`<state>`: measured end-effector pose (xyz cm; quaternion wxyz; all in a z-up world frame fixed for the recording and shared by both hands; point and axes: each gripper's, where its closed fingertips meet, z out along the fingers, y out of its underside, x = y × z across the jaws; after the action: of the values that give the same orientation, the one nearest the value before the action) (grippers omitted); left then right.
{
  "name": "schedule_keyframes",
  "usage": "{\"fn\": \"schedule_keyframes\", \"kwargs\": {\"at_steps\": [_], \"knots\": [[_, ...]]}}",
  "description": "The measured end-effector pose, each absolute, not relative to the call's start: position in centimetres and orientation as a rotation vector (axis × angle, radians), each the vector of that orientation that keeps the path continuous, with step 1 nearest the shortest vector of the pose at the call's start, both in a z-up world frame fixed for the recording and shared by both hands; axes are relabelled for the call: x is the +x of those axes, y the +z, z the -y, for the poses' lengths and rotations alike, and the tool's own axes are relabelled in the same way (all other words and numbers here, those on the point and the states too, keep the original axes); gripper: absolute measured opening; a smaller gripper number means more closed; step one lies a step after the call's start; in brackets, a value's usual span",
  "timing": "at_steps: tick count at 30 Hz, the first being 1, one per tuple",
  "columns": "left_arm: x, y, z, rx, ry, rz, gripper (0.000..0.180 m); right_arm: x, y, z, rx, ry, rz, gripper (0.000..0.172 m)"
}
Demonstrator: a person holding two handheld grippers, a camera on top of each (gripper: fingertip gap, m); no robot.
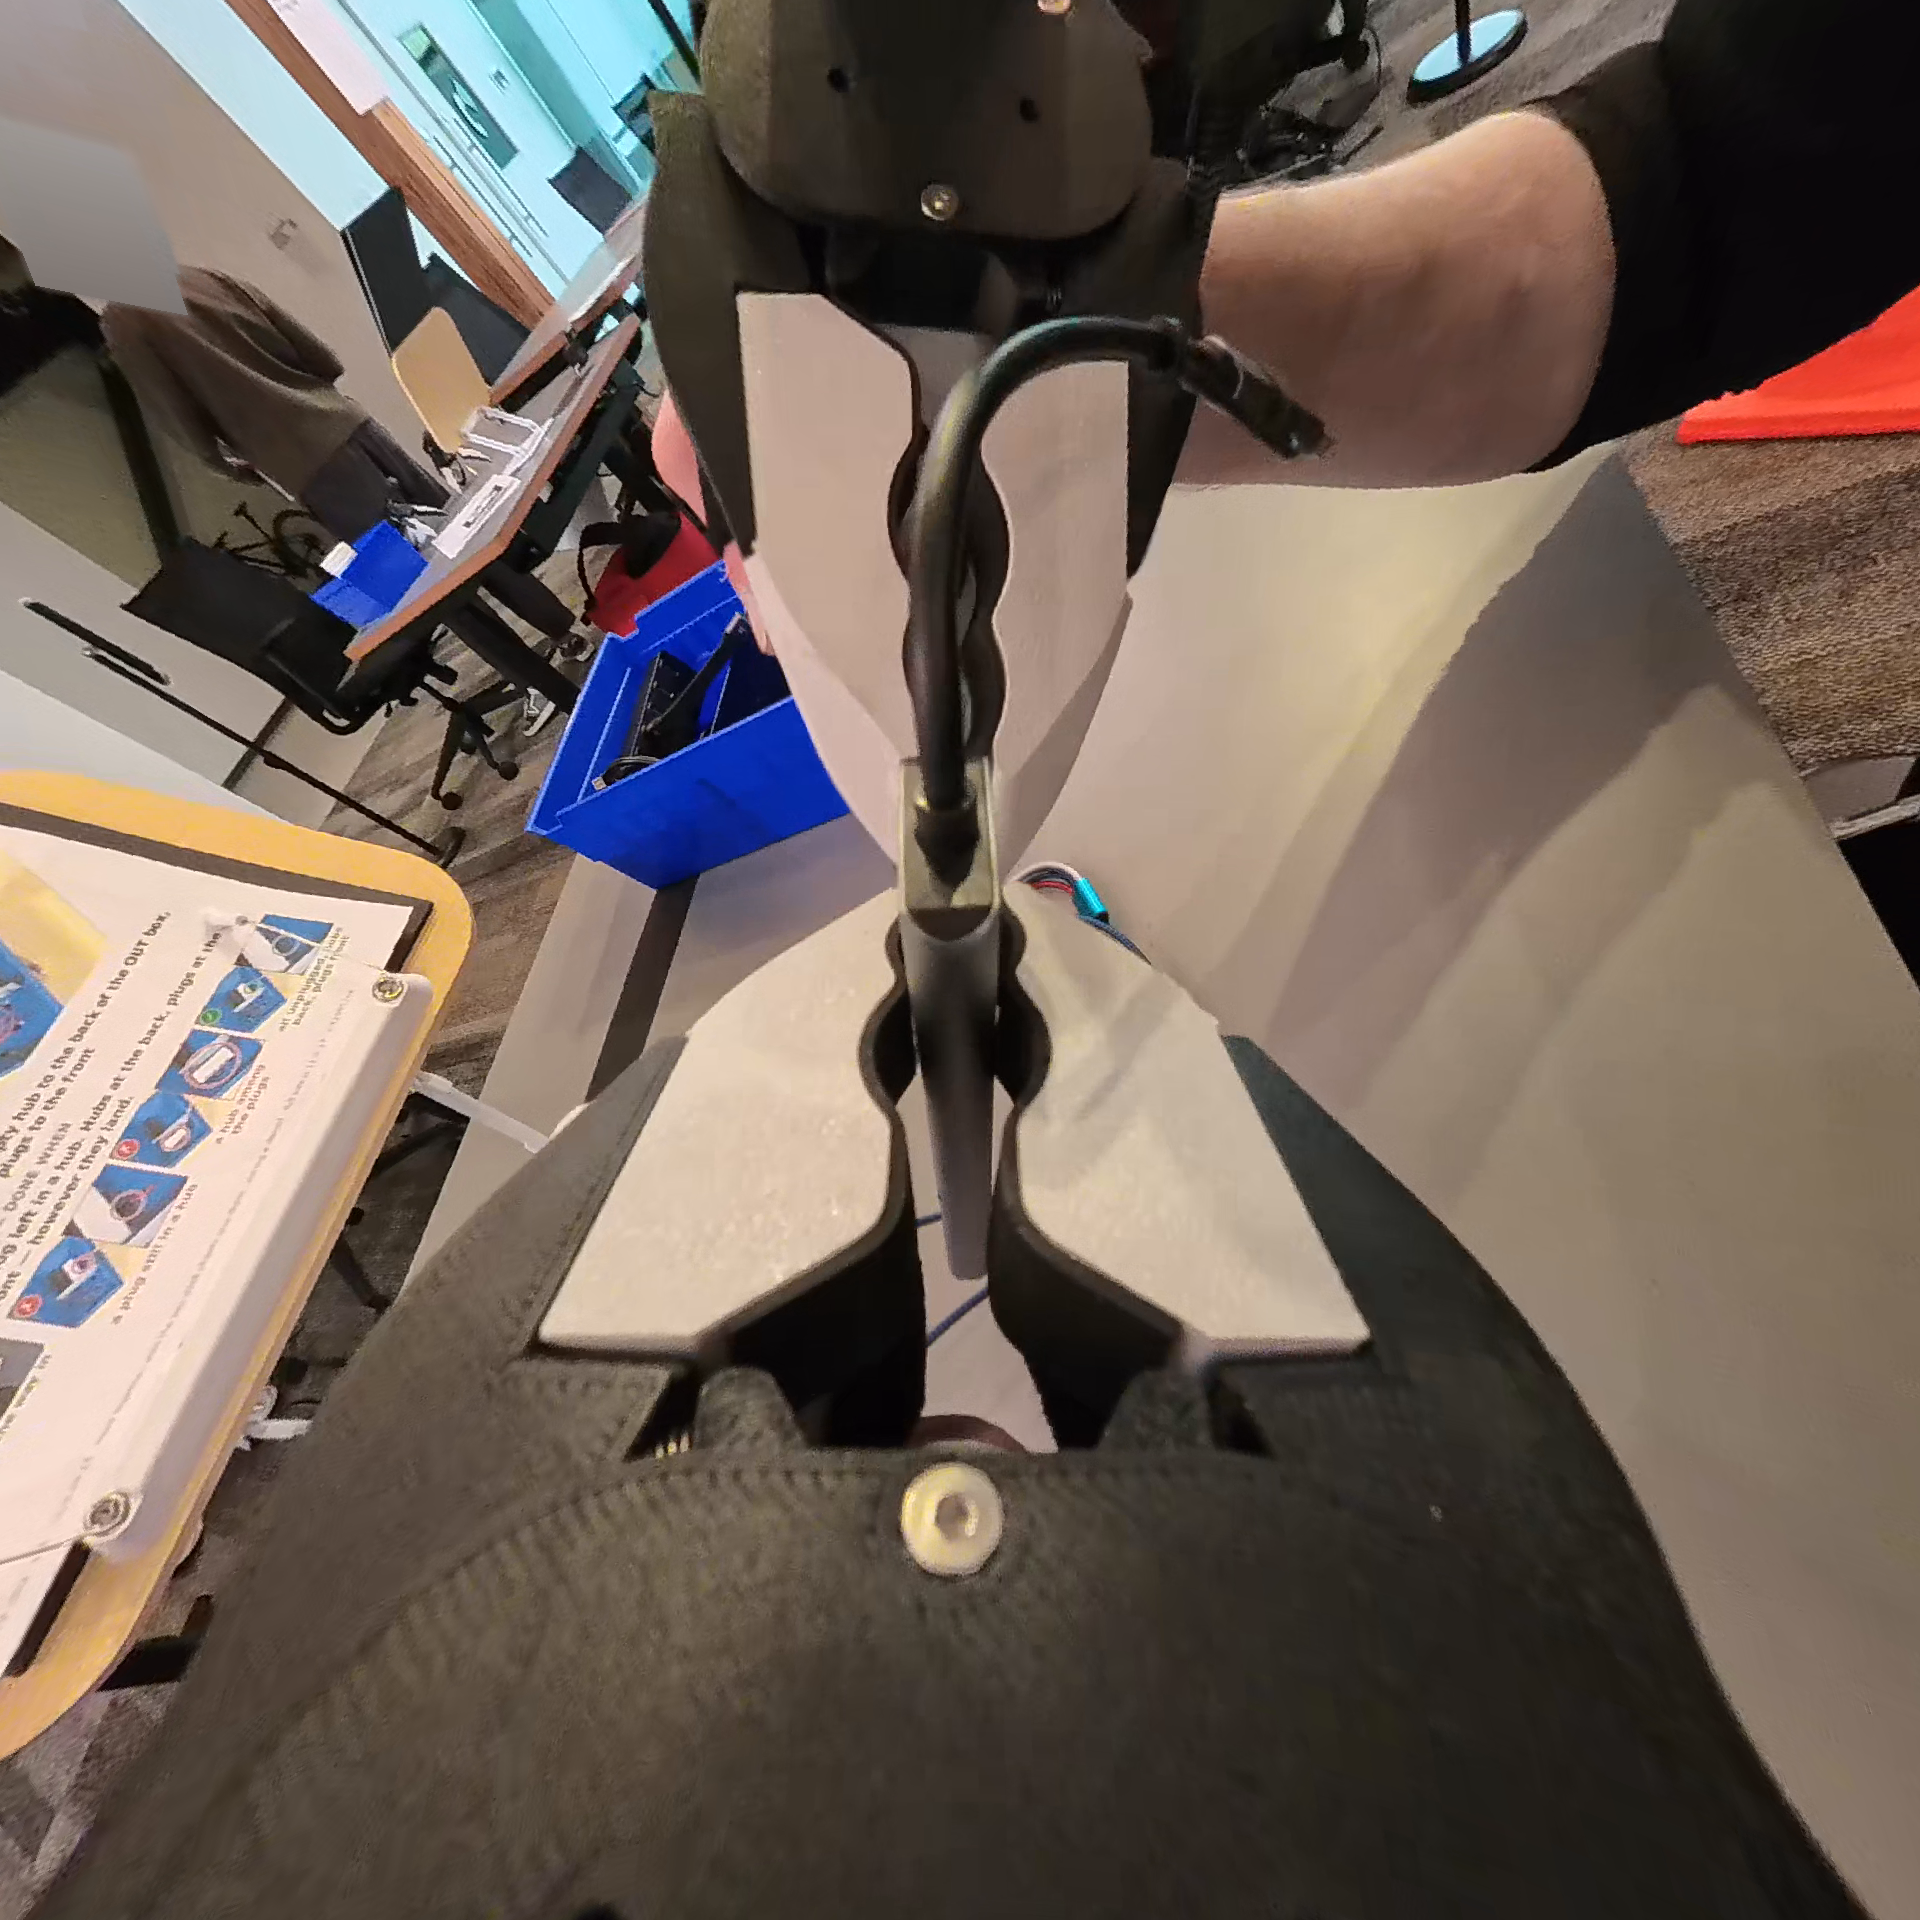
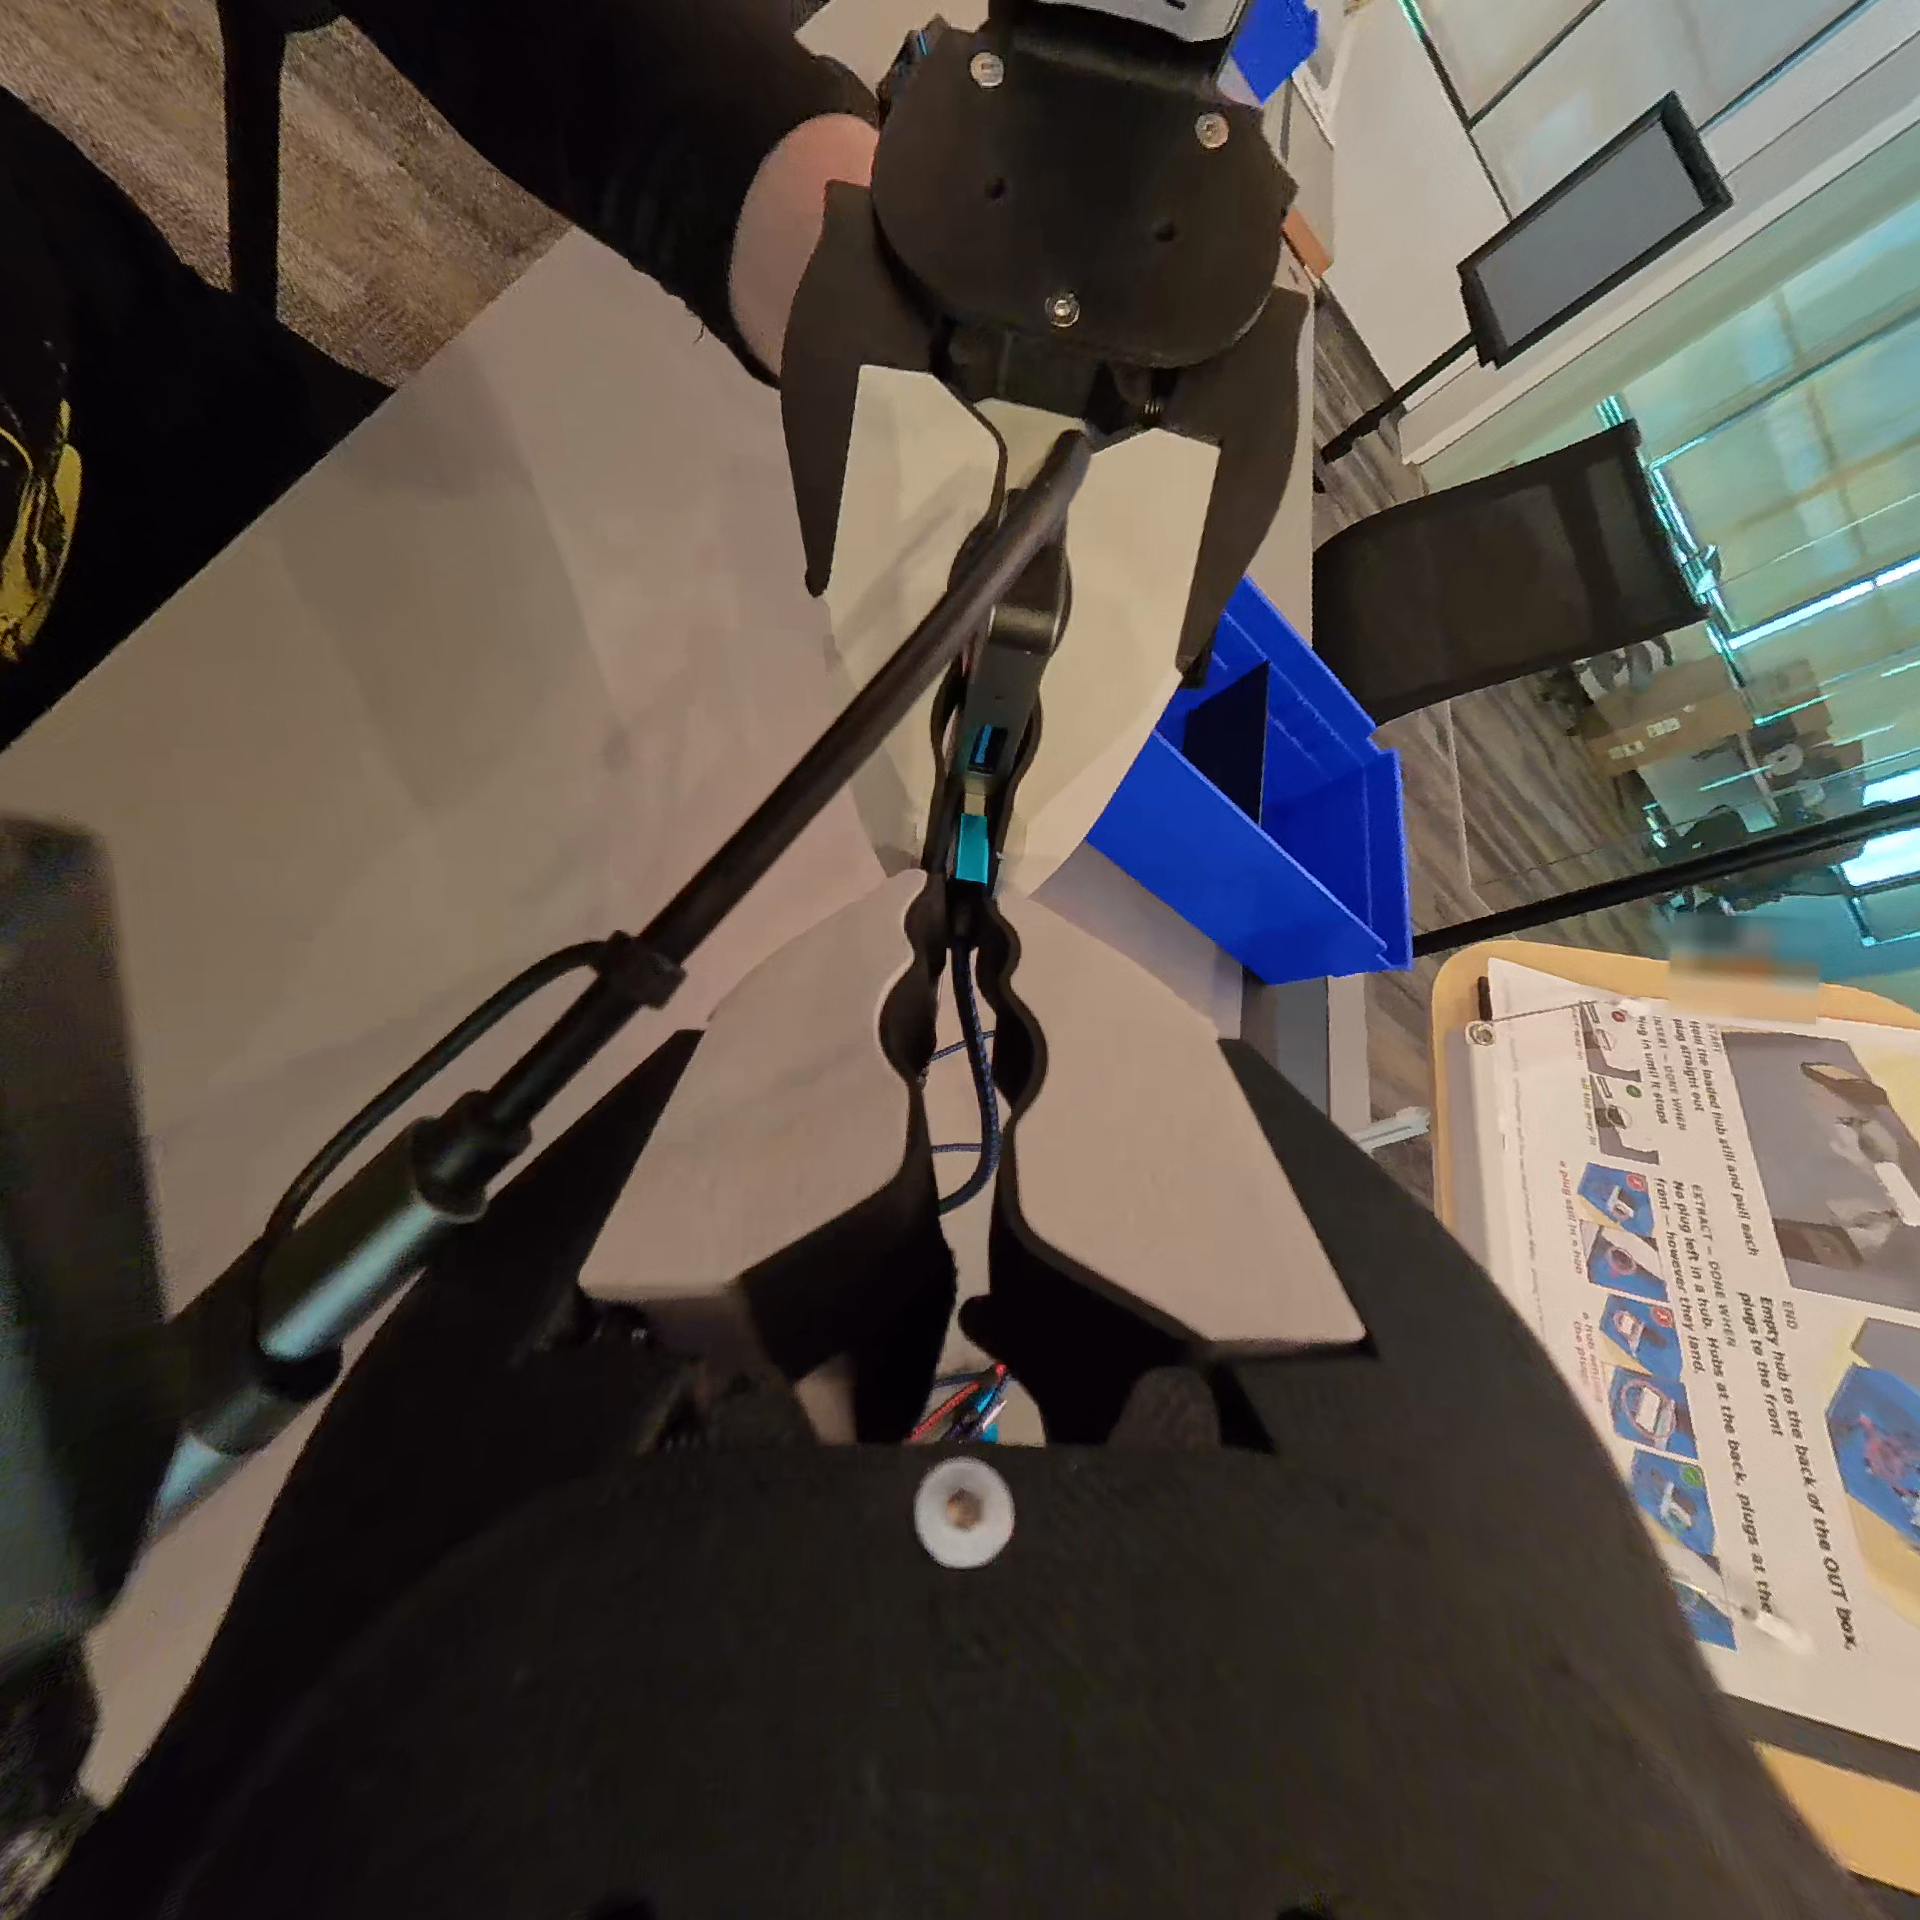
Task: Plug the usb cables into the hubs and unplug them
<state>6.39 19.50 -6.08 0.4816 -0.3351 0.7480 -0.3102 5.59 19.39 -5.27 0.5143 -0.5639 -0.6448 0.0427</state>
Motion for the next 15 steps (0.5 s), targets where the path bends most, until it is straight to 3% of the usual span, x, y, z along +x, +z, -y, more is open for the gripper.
{"fn": "schedule_keyframes", "kwargs": {"at_steps": [15], "knots": [[6.49, -5.25, -18.80, -0.781, -0.745, -1.811, 0.010, 6.67, -4.55, -18.50, -1.359, 0.206, 1.504, 0.004]]}}
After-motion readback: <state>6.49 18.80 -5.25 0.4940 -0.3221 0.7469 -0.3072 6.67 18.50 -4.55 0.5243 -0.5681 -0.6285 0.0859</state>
